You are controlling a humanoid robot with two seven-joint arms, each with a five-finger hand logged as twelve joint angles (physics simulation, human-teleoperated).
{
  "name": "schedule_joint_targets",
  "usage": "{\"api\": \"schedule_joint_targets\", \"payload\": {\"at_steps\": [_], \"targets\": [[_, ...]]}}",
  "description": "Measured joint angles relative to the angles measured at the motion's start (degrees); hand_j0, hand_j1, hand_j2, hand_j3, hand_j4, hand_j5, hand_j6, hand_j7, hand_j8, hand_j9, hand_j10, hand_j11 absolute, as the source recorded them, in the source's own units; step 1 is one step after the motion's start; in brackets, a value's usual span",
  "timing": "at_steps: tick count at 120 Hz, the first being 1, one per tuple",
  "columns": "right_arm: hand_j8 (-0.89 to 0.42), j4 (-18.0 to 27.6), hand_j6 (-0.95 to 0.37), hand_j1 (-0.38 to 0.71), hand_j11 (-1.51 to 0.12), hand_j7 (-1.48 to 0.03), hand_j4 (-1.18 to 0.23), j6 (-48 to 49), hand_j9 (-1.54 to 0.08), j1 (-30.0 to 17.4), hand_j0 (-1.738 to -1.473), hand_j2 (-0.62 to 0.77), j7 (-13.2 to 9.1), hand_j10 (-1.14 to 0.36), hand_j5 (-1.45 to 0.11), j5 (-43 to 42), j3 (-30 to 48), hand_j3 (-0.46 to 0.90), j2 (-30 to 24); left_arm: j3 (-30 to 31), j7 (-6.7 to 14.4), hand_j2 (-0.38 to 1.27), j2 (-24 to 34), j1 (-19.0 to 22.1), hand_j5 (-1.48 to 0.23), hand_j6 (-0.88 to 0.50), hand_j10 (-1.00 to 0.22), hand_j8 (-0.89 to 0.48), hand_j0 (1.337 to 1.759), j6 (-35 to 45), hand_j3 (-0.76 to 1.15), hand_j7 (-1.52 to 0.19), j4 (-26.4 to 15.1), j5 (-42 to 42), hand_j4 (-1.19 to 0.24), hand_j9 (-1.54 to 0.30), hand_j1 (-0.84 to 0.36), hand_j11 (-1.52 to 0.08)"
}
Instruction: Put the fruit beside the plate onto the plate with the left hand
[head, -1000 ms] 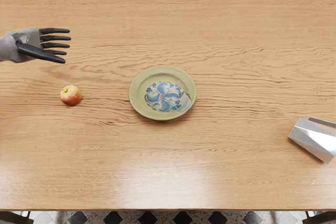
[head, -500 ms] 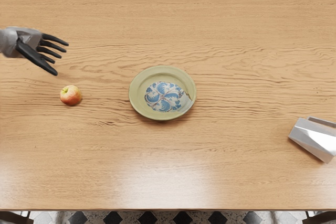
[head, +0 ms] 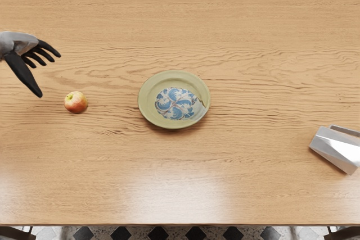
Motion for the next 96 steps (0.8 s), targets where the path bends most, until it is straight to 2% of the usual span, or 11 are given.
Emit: {"api": "schedule_joint_targets", "payload": {"at_steps": [10,19,28,33,37,44,52,69,96], "targets": [[-0.03,0.0,-0.03,-0.32,-0.03,-0.03,-0.03,0.0,-0.03,0.0,-1.658,-0.01,0.0,-0.03,-0.03,0.0,0.0,0.00,0.0,3.7,0.2,0.05,-2.1,-0.4,-0.32,-0.25,-0.25,-0.25,1.658,5.4,0.00,-0.32,-2.5,0.7,-0.25,-0.32,0.06,-0.32],[-0.03,0.0,-0.03,-0.32,-0.03,-0.03,-0.03,0.0,-0.03,0.0,-1.658,-0.01,0.0,-0.03,-0.03,0.0,0.0,0.00,0.0,6.5,2.8,0.05,-5.3,-0.9,-0.32,-0.25,-0.25,-0.25,1.658,11.2,0.00,-0.32,-4.1,4.4,-0.25,-0.32,0.06,-0.32],[-0.03,0.0,-0.03,-0.32,-0.03,-0.03,-0.03,0.0,-0.03,0.0,-1.658,-0.01,0.0,-0.03,-0.03,0.0,0.0,0.00,0.0,10.9,4.6,0.05,-6.9,-7.0,-0.32,-0.25,-0.25,-0.25,1.658,14.7,0.00,-0.32,-5.0,7.1,-0.25,-0.32,0.06,-0.32],[-0.03,0.0,-0.03,-0.32,-0.03,-0.03,-0.03,0.0,-0.03,0.0,-1.658,-0.01,0.0,-0.03,-0.03,0.0,0.0,0.00,0.0,15.0,5.1,0.05,-9.1,-13.1,-0.32,-0.25,-0.25,-0.25,1.658,15.8,0.00,-0.32,-5.3,7.9,-0.25,-0.32,0.06,-0.32],[-0.03,0.0,-0.03,-0.32,-0.03,-0.03,-0.03,0.0,-0.03,0.0,-1.658,-0.01,0.0,-0.03,-0.03,0.0,0.0,0.00,0.0,18.3,5.4,0.05,-10.4,-16.3,-0.32,-0.25,-0.25,-0.25,1.658,16.2,0.00,-0.32,-5.5,8.3,-0.25,-0.32,0.06,-0.32],[-0.03,0.0,-0.03,-0.32,-0.03,-0.03,-0.03,0.0,-0.03,0.0,-1.658,-0.01,0.0,-0.03,-0.03,0.0,0.0,0.00,0.0,23.0,5.7,0.05,-13.3,-18.1,-0.32,-0.25,-0.25,-0.25,1.658,16.6,0.00,-0.32,-5.5,8.5,-0.25,-0.32,0.06,-0.32],[-0.03,0.0,-0.03,-0.32,-0.03,-0.03,-0.03,0.0,-0.03,0.0,-1.658,-0.01,0.0,-0.03,-0.03,0.0,0.0,0.00,0.0,28.1,5.9,0.05,-17.3,-21.9,-0.32,-0.25,-0.25,-0.25,1.658,16.8,0.00,-0.32,-5.6,6.3,-0.25,-0.32,0.06,-0.32],[-0.03,0.0,-0.03,-0.32,-0.03,-0.03,-0.03,0.0,-0.03,0.0,-1.658,-0.01,0.0,-0.03,-0.03,0.0,0.0,0.00,0.0,33.9,6.0,0.05,-21.7,-23.1,-0.32,-0.25,-0.25,-0.25,1.658,16.1,0.00,-0.32,-5.6,0.5,-0.25,-0.32,0.06,-0.32],[-0.03,0.0,-0.03,-0.32,-0.03,-0.03,-0.03,0.0,-0.03,0.0,-1.658,-0.01,0.0,-0.03,-0.03,0.0,0.0,0.00,0.0,35.8,5.7,0.05,-27.2,-23.8,-0.32,-0.25,-0.25,-0.25,1.658,12.4,0.00,-0.32,-5.6,-7.5,-0.25,-0.32,0.06,-0.32]]}}
